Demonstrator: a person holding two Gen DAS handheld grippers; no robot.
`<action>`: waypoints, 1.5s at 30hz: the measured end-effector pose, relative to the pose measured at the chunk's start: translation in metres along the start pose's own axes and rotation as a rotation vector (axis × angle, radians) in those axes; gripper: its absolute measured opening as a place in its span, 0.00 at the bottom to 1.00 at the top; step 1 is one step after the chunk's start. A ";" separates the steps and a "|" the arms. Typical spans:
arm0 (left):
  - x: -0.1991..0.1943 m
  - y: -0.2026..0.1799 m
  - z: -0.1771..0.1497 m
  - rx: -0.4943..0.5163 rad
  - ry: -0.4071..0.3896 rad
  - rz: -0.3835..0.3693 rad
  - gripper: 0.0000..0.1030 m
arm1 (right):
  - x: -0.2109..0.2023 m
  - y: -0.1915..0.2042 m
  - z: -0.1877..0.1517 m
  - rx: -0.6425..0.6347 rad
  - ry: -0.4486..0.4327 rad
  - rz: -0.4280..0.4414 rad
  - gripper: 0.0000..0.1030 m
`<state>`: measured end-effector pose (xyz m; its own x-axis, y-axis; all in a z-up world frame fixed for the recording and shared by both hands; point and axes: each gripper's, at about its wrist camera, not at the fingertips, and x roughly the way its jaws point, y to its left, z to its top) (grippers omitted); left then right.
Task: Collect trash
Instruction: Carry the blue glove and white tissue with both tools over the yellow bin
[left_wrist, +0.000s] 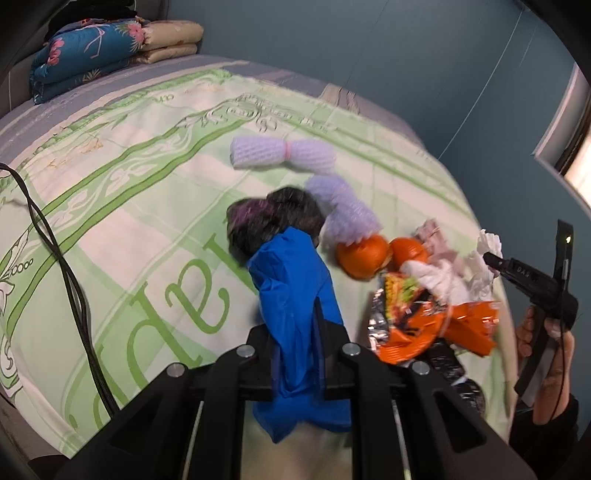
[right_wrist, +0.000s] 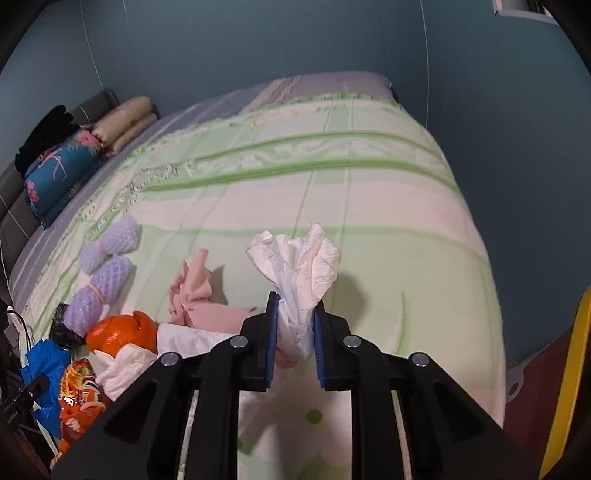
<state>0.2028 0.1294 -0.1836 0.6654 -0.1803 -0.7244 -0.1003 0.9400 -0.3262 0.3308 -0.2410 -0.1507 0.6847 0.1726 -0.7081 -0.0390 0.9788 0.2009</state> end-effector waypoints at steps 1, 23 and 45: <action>-0.004 0.000 0.000 0.001 -0.014 -0.007 0.12 | -0.007 0.000 0.001 -0.008 -0.021 0.000 0.15; -0.099 -0.062 0.014 0.161 -0.222 -0.123 0.11 | -0.157 -0.011 0.016 -0.002 -0.260 0.083 0.15; -0.124 -0.240 0.039 0.385 -0.266 -0.350 0.11 | -0.307 -0.107 0.006 0.012 -0.462 -0.171 0.15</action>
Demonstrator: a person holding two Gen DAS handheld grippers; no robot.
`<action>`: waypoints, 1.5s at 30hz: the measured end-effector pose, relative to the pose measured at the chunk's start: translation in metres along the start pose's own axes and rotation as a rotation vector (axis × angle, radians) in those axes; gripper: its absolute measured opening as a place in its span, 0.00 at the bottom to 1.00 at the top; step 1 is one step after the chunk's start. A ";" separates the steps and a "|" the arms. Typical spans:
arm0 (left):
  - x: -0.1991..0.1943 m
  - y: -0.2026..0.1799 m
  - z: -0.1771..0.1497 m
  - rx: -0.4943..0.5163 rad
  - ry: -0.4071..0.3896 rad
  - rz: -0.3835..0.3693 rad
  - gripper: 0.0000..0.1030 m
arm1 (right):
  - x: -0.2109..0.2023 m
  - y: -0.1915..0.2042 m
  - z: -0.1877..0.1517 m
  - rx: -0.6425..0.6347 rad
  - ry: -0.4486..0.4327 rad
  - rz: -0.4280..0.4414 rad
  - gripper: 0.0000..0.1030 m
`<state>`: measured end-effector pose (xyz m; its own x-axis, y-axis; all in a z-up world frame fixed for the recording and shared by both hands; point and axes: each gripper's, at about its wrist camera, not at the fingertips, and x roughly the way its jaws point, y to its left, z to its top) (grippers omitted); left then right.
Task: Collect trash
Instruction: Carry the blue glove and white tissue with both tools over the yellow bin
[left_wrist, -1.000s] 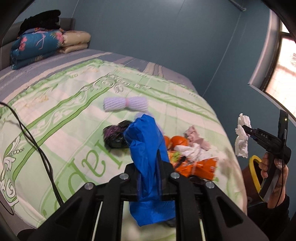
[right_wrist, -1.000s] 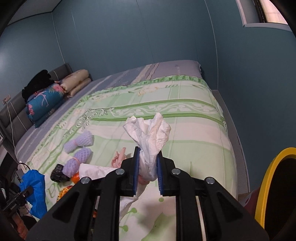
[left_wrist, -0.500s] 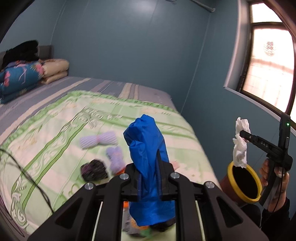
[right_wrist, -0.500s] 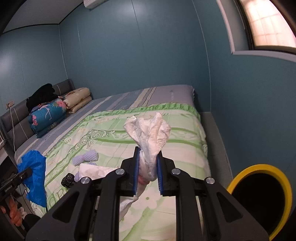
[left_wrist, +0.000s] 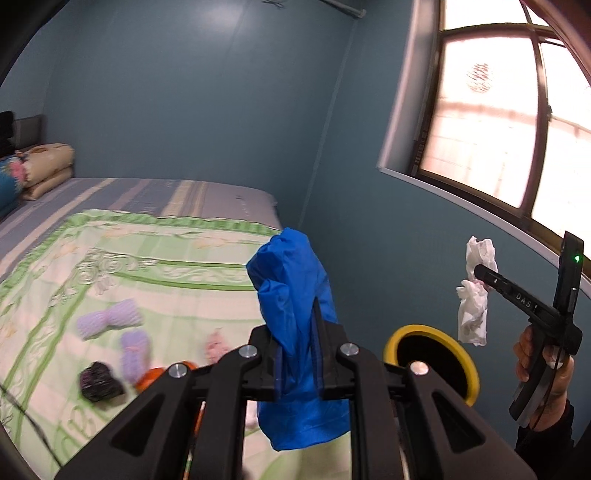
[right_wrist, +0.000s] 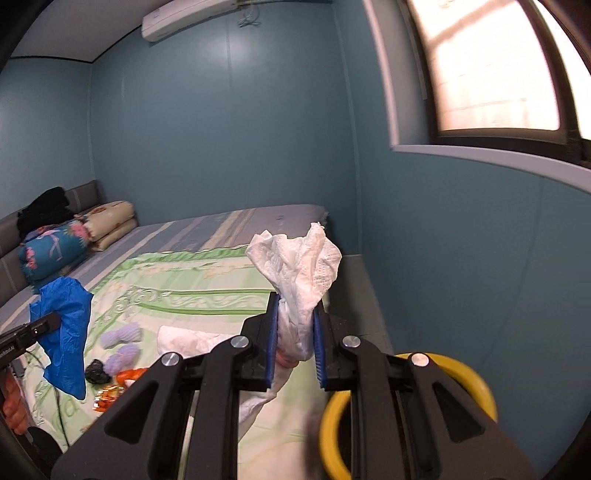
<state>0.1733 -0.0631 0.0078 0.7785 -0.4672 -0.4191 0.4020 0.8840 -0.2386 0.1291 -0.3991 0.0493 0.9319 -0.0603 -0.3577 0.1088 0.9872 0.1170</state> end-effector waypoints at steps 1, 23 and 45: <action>0.007 -0.007 0.001 0.004 0.006 -0.014 0.11 | -0.003 -0.007 0.000 0.000 -0.002 -0.014 0.15; 0.141 -0.155 -0.005 0.104 0.169 -0.269 0.11 | -0.001 -0.110 -0.017 0.071 0.012 -0.216 0.15; 0.238 -0.221 -0.060 0.116 0.363 -0.333 0.11 | 0.049 -0.168 -0.059 0.183 0.116 -0.299 0.15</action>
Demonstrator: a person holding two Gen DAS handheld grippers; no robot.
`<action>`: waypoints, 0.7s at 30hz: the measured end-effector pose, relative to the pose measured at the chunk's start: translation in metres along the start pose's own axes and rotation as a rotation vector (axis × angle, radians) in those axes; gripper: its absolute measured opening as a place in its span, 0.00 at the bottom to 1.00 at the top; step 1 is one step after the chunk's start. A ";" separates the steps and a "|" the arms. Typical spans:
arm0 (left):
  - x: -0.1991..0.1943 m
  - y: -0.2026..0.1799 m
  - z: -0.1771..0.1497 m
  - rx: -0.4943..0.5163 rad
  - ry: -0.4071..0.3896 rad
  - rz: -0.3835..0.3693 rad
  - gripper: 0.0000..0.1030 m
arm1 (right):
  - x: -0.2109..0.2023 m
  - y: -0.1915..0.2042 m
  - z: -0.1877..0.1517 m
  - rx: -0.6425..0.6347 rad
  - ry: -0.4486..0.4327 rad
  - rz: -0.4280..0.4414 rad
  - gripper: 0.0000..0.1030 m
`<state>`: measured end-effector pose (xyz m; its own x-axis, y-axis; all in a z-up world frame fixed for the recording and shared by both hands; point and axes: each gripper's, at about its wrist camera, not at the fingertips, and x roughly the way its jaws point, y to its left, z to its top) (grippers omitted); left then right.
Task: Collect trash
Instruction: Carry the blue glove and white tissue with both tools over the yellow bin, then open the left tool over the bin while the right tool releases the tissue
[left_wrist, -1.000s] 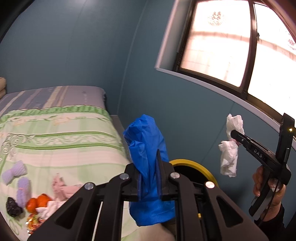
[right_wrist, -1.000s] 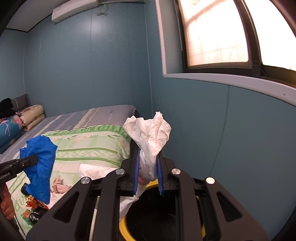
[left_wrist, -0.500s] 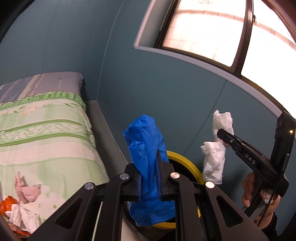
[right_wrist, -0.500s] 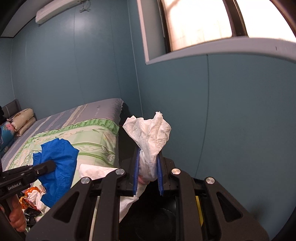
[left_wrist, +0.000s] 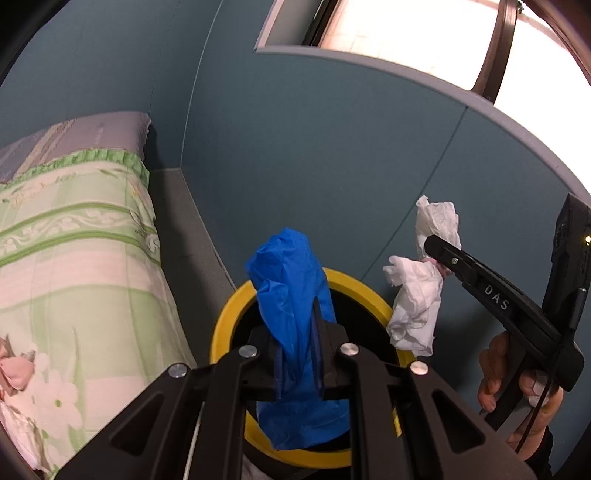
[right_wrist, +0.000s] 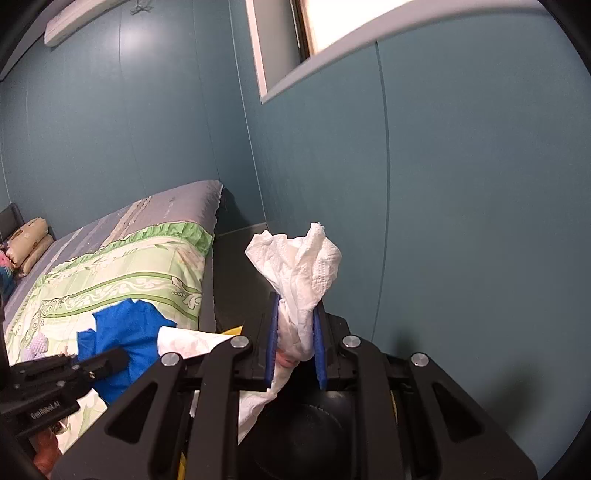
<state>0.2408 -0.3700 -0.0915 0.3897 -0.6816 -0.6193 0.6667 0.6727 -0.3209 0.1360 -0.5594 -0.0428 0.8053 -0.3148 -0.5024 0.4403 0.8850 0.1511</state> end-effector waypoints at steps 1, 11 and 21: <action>0.005 0.000 -0.001 -0.001 0.009 -0.001 0.11 | 0.003 -0.002 -0.002 0.007 0.008 -0.002 0.15; 0.031 -0.005 -0.010 0.005 0.058 -0.008 0.12 | 0.025 -0.006 -0.001 0.027 0.031 -0.015 0.16; 0.024 0.007 -0.008 -0.040 0.027 0.012 0.45 | 0.026 -0.008 -0.003 0.053 0.033 -0.037 0.35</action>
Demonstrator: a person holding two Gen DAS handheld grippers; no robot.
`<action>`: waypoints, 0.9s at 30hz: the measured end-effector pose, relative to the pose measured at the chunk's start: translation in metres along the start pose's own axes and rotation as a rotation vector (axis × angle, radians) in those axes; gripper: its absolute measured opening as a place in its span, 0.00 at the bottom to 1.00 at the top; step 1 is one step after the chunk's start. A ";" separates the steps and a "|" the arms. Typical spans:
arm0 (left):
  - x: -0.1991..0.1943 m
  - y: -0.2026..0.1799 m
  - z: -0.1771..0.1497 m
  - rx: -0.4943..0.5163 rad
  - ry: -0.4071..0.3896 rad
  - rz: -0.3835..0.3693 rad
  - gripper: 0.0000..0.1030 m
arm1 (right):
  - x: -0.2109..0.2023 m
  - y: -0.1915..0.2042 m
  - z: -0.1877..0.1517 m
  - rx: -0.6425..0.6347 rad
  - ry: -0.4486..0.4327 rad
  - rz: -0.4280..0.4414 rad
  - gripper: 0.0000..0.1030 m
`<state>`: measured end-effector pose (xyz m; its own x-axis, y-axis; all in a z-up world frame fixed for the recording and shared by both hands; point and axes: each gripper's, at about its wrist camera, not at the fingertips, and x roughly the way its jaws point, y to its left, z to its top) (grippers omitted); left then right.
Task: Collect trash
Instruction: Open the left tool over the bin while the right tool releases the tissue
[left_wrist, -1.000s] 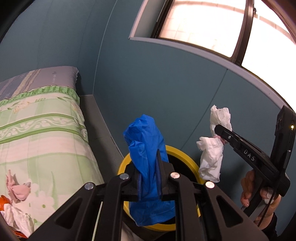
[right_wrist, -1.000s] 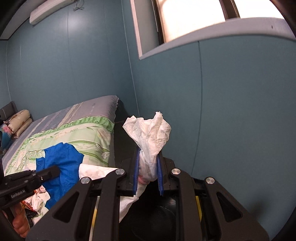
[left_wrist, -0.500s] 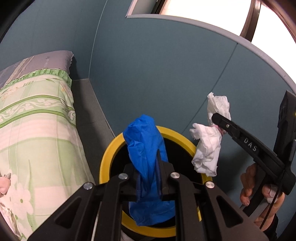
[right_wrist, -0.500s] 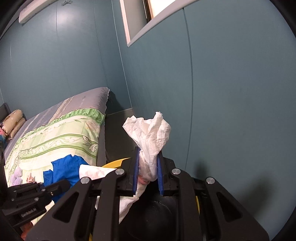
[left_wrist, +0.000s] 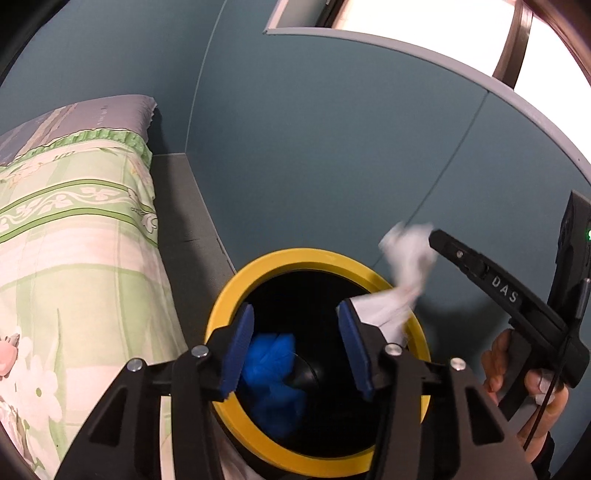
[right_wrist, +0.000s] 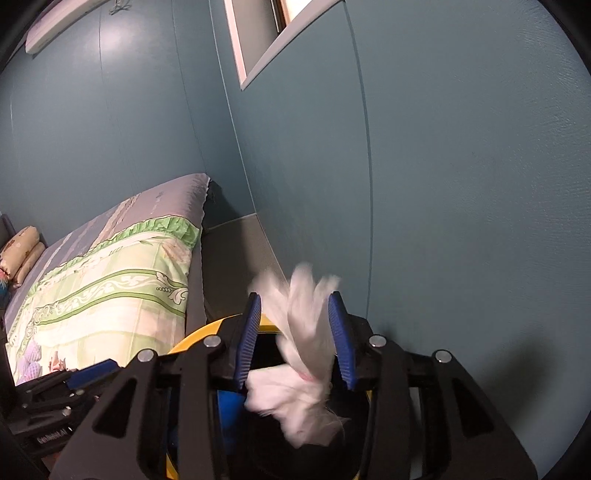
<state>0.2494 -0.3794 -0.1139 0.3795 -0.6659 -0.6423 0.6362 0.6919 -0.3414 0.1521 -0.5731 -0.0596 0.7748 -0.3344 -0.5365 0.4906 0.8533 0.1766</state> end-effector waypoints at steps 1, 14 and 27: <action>-0.003 0.002 0.001 -0.005 -0.006 0.001 0.45 | 0.000 -0.001 0.000 0.004 0.001 -0.001 0.35; -0.068 0.027 0.015 -0.037 -0.112 0.035 0.45 | -0.037 0.020 0.009 -0.021 -0.056 0.032 0.36; -0.209 0.095 0.011 -0.087 -0.304 0.221 0.60 | -0.108 0.115 0.010 -0.143 -0.149 0.250 0.51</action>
<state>0.2377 -0.1779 -0.0049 0.6909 -0.5417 -0.4787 0.4626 0.8402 -0.2831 0.1285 -0.4428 0.0269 0.9191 -0.1535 -0.3628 0.2250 0.9605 0.1637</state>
